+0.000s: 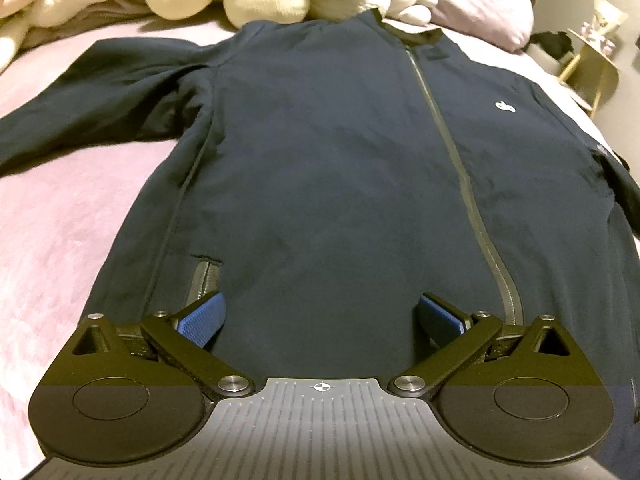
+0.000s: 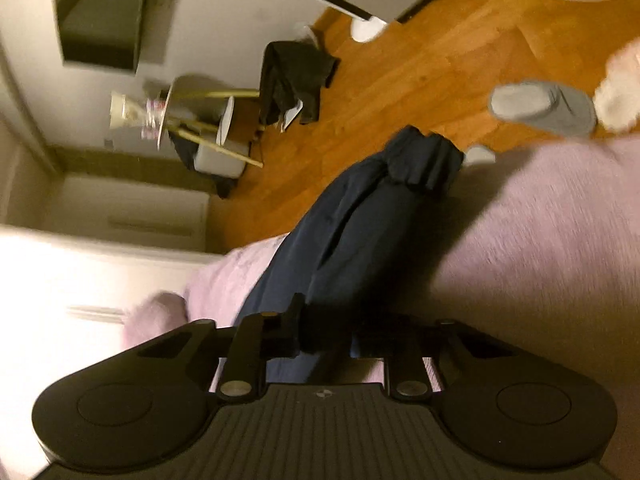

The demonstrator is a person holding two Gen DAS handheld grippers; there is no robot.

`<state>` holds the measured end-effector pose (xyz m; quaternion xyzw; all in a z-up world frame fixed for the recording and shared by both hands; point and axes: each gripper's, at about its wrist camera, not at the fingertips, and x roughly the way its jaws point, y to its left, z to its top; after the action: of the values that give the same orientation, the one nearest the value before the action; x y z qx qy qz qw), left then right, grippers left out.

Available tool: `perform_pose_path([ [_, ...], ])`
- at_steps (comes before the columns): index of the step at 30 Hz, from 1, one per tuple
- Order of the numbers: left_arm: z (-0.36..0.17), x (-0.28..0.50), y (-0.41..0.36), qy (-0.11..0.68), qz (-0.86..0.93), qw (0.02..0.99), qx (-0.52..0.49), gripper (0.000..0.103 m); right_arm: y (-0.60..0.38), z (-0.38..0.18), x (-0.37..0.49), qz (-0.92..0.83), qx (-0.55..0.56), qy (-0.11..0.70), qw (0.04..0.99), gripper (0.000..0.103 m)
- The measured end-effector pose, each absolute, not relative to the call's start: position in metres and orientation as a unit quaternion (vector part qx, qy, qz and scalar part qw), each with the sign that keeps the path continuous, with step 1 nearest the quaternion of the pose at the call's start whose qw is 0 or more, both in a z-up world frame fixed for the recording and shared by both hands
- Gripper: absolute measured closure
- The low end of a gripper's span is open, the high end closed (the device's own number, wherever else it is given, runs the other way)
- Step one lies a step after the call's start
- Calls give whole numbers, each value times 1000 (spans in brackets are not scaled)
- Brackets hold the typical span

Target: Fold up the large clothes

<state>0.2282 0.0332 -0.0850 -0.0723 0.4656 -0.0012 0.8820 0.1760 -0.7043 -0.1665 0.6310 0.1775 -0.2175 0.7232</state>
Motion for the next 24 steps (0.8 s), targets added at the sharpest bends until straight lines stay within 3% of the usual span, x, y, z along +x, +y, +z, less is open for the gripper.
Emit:
perform_pose_path([
  [6, -75, 230, 35, 479, 19, 876, -54, 0, -593, -29, 220, -128, 308, 174, 926, 93],
  [10, -59, 229, 53, 459, 4, 881, -110, 0, -459, 17, 243, 49, 123, 149, 980, 92],
  [13, -46, 236, 60, 438, -13, 888, -139, 0, -369, 0, 260, 140, 29, 177, 974, 91],
  [18, -34, 263, 51, 414, -79, 888, -184, 0, -281, -79, 302, 186, -84, 330, 922, 86],
  [19, -34, 271, 46, 409, -92, 887, -194, 0, -268, -89, 298, 175, -95, 329, 923, 86],
  [21, -38, 286, 37, 406, -108, 882, -212, 0, -268, -85, 294, 174, -93, 319, 927, 82],
  [24, -52, 311, 22, 429, -134, 855, -259, 0, -284, -76, 286, 192, -21, 324, 926, 69],
])
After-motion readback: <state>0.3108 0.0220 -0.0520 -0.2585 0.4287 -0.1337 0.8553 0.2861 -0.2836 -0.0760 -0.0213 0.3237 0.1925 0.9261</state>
